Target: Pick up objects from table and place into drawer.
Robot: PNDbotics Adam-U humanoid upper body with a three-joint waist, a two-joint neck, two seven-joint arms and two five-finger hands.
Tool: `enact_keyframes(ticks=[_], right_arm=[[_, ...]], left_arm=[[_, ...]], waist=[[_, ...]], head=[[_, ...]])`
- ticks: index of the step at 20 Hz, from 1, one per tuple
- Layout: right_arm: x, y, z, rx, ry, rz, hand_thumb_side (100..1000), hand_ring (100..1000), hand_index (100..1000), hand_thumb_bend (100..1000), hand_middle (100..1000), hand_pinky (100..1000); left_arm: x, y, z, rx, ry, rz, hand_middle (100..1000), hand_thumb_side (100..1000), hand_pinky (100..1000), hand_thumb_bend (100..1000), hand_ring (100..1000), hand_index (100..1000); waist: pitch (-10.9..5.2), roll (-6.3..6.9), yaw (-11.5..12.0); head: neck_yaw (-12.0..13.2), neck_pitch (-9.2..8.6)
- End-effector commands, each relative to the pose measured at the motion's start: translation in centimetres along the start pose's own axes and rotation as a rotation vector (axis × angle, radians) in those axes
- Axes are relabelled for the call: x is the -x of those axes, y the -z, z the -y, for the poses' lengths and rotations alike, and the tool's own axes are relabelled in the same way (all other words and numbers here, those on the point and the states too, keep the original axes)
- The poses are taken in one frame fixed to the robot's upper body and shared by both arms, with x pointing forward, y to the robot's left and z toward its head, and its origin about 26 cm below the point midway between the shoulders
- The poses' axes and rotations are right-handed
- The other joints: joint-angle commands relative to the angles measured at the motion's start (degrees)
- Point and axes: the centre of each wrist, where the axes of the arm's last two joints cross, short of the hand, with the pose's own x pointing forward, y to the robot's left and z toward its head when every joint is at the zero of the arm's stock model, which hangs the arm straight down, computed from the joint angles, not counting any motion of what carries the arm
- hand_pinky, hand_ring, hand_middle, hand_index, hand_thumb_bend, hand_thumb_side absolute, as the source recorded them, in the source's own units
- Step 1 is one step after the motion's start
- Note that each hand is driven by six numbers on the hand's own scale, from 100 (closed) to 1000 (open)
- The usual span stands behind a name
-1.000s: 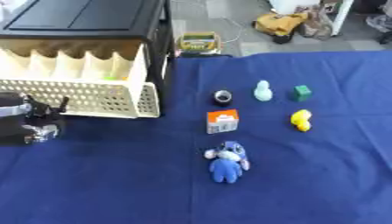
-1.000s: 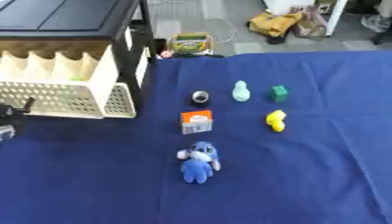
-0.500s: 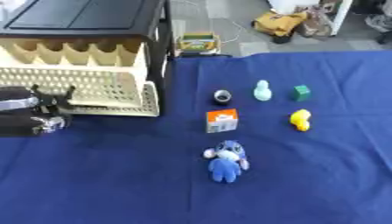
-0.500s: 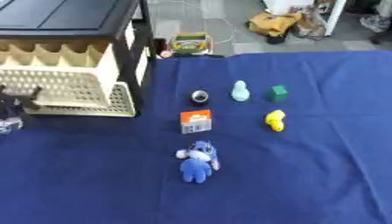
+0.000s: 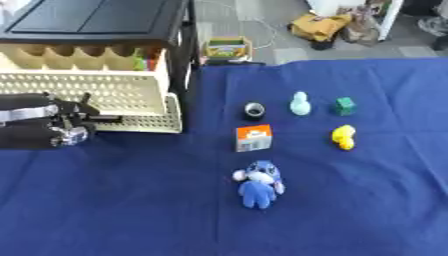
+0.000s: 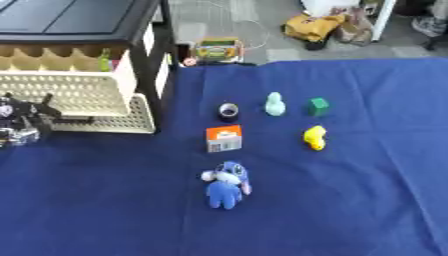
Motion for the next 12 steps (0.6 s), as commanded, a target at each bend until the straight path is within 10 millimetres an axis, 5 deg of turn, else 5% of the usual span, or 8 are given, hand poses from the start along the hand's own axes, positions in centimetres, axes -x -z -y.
enact_keyframes(ticks=[1,12], right_arm=[[-0.5,0.8,0.3,0.013,0.004,0.025,867,651,723,311,560,634],[-0.5,0.8,0.4,0.017,0.006,0.02,864,650,718,315,557,633]], left_arm=[[0.0,-0.4,-1.1,-0.024,0.008,-0.017,698,1000,530,100,645,1000],[0.6,0.8,-2.0,-0.096,-0.004,-0.069,708,1000,541,100,650,1000]], waist=[[-0.81,-0.05,0.0],[-0.76,-0.06,-0.1]], head=[[0.1,-0.9],[0.3,-1.4]])
